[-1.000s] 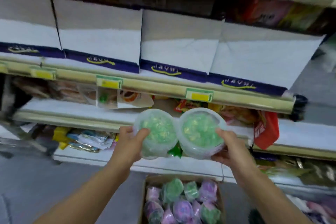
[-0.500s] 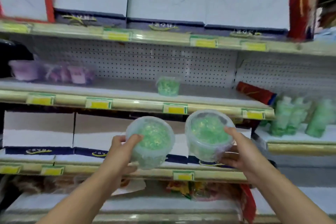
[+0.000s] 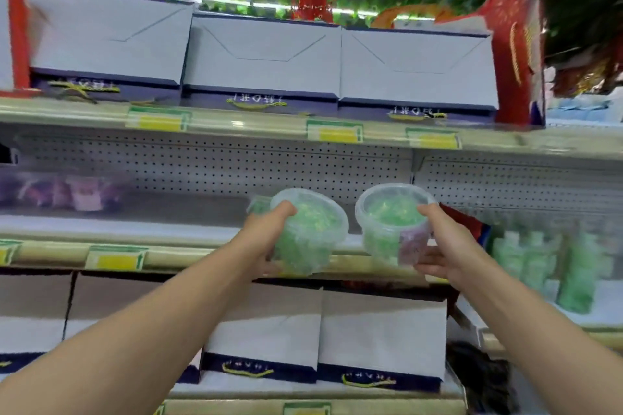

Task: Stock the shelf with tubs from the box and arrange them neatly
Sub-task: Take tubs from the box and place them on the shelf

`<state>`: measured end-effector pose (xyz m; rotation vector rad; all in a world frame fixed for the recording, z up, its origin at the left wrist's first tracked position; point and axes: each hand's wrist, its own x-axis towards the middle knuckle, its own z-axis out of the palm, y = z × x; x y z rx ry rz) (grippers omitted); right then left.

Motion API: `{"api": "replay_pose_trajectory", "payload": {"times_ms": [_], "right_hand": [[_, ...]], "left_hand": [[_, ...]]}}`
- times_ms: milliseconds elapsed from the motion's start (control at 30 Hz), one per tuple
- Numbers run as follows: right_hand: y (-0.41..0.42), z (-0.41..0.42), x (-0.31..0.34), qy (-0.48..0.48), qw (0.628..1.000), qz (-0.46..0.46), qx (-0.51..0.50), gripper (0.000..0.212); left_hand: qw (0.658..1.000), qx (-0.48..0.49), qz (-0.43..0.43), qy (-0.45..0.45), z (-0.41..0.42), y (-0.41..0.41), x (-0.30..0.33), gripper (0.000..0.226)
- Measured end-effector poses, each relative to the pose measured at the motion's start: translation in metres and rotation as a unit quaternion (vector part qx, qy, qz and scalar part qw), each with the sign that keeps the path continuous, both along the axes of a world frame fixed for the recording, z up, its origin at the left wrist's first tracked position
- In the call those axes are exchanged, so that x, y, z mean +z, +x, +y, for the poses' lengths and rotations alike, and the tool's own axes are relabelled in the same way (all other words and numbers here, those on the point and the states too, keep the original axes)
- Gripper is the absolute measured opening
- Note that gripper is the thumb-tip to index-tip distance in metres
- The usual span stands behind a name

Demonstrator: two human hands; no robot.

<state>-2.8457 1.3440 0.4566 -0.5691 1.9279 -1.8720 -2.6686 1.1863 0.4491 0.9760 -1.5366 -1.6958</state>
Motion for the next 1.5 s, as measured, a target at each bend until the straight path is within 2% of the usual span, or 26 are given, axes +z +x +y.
{"api": "replay_pose_trajectory", "payload": {"times_ms": [100, 200, 400, 500, 567, 633, 700, 733, 800, 833, 867, 933, 1000, 1067, 1167, 1267, 1333, 1433, 1500], "right_hand": [[-0.039, -0.015, 0.006, 0.009, 1.0, -0.003, -0.013, 0.034], [-0.069, -0.034, 0.007, 0.021, 0.999, -0.014, -0.023, 0.042], [-0.103, -0.068, 0.006, 0.048, 0.998, -0.021, -0.025, 0.042], [-0.11, -0.079, 0.001, 0.074, 0.997, -0.008, -0.016, 0.047], [-0.113, -0.08, -0.004, 0.144, 0.988, 0.059, -0.016, 0.059], [-0.112, -0.078, -0.008, 0.204, 0.968, 0.148, -0.017, 0.059], [-0.109, -0.076, -0.011, 0.239, 0.944, 0.229, -0.018, 0.048], [-0.108, -0.075, -0.014, 0.258, 0.927, 0.271, -0.034, 0.052], [-0.102, -0.072, -0.022, 0.292, 0.876, 0.374, -0.091, 0.068], [-0.098, -0.071, -0.027, 0.299, 0.843, 0.433, -0.115, 0.068], [-0.096, -0.071, -0.032, 0.298, 0.807, 0.493, -0.134, 0.064], [-0.097, -0.077, -0.041, 0.259, 0.745, 0.594, -0.159, 0.051], [-0.1, -0.084, -0.045, 0.228, 0.708, 0.647, -0.169, 0.04], [-0.106, -0.09, -0.047, 0.22, 0.688, 0.673, -0.162, 0.037], [-0.12, -0.1, -0.048, 0.243, 0.68, 0.671, -0.167, 0.042], [-0.136, -0.111, -0.046, 0.332, 0.659, 0.656, -0.158, 0.047], [-0.149, -0.117, -0.049, 0.39, 0.648, 0.642, -0.13, 0.06], [-0.157, -0.114, -0.044, 0.442, 0.677, 0.587, -0.051, 0.071], [-0.15, -0.114, -0.039, 0.446, 0.666, 0.597, -0.039, 0.07]], "left_hand": [[1.0, 0.01, -0.008, 0.005, -0.01, -0.047, 0.012, 0.049], [0.999, 0.03, -0.011, 0.027, -0.025, -0.083, 0.013, 0.062], [0.998, 0.046, -0.044, 0.031, -0.04, -0.123, 0.003, 0.072], [0.996, 0.042, -0.066, -0.039, -0.043, -0.124, -0.007, 0.077], [0.98, 0.04, -0.136, -0.138, -0.047, -0.118, -0.016, 0.081], [0.949, 0.053, -0.213, -0.225, -0.051, -0.113, -0.021, 0.078], [0.923, 0.086, -0.246, -0.285, -0.049, -0.112, -0.025, 0.076], [0.903, 0.109, -0.261, -0.323, -0.045, -0.112, -0.026, 0.075], [0.848, 0.134, -0.296, -0.418, -0.037, -0.113, -0.03, 0.069], [0.831, 0.137, -0.304, -0.445, -0.035, -0.115, -0.031, 0.065], [0.824, 0.134, -0.307, -0.458, -0.037, -0.116, -0.033, 0.06], [0.83, 0.125, -0.301, -0.452, -0.042, -0.123, -0.033, 0.054], [0.833, 0.128, -0.288, -0.454, -0.046, -0.132, -0.031, 0.052], [0.817, 0.138, -0.287, -0.48, -0.05, -0.142, -0.029, 0.051], [0.796, 0.135, -0.299, -0.509, -0.061, -0.16, -0.026, 0.05], [0.778, 0.097, -0.329, -0.527, -0.078, -0.177, -0.027, 0.053], [0.77, 0.043, -0.356, -0.528, -0.089, -0.187, -0.026, 0.064], [0.761, -0.02, -0.386, -0.52, -0.1, -0.192, -0.022, 0.077], [0.751, -0.046, -0.394, -0.528, -0.098, -0.187, -0.019, 0.078]]}}
